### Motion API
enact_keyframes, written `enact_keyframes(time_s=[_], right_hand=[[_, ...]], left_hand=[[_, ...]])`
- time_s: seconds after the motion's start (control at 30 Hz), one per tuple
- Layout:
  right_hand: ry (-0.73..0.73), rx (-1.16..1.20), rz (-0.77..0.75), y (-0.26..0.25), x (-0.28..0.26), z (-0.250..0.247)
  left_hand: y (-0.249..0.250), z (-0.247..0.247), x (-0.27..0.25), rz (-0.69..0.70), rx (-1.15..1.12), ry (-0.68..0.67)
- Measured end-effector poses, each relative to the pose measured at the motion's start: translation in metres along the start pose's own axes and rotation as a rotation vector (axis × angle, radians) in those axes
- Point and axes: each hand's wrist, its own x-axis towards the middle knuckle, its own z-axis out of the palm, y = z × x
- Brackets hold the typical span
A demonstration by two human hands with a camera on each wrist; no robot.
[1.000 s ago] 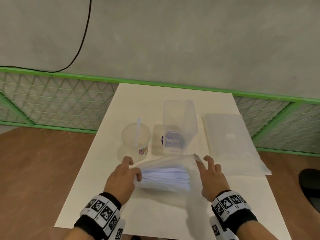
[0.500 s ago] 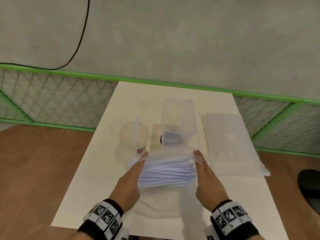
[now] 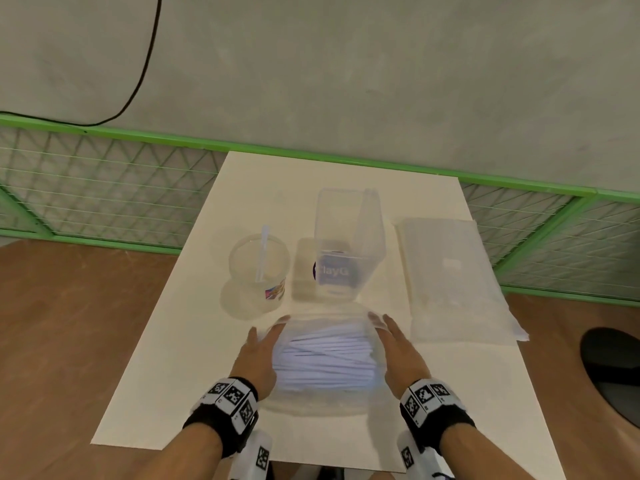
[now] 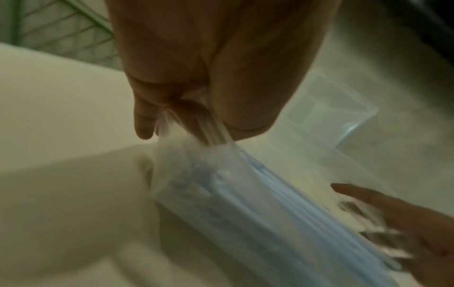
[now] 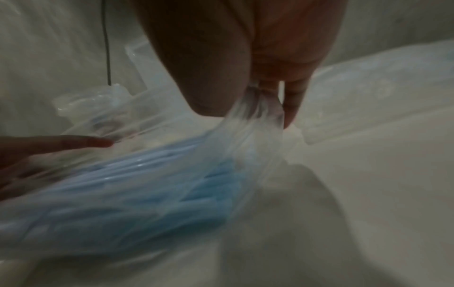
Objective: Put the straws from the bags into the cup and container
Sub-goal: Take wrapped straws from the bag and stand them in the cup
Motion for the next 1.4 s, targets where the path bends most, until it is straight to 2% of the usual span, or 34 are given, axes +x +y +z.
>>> enact_keyframes(time_s=[0.1, 0.27, 0.4, 0.47, 0.57, 0.6, 0.73, 0.9, 1.07, 1.2, 1.4], right_hand=[[-0.057, 0.102, -0.012, 0.0, 0.009, 0.009], [-0.081, 0.265, -0.03, -0.005, 0.006, 0.001], [-0.049, 0.273, -0.051, -0.002, 0.002, -0.012], [0.061, 0.228, -0.069, 0.001, 0.001, -0.016], [0.327, 0.107, -0.097, 0.009, -0.005, -0.022], [0.327, 0.062, -0.086, 0.012, -0.008, -0.022], [0.141, -0.117, -0.024, 0.025, -0.016, -0.005], [0.172, -0.116, -0.022, 0.023, -0.017, -0.008], [0.075, -0.176, 0.04, 0.016, -0.01, -0.002], [-0.059, -0.018, 0.016, 0.01, 0.012, -0.001], [-0.145, 0.13, -0.06, 0.001, 0.024, -0.001]], left_hand=[[0.002, 0.005, 0.005, 0.035, -0.095, -0.039], [-0.004, -0.002, 0.012, 0.105, -0.355, 0.015], [0.003, -0.007, 0.008, 0.159, -0.348, -0.016], [0.008, -0.008, 0.006, 0.241, -0.314, 0.01], [0.01, -0.003, -0.002, 0.316, -0.222, 0.113], [0.006, 0.003, -0.004, 0.337, -0.159, 0.141], [-0.005, 0.016, -0.006, 0.323, -0.02, 0.095], [0.009, 0.009, -0.006, 0.324, -0.081, 0.155], [0.003, 0.016, 0.001, 0.11, -0.052, 0.049], [0.004, 0.022, 0.017, 0.097, -0.182, 0.025], [0.005, 0.02, 0.028, 0.135, -0.346, -0.024]])
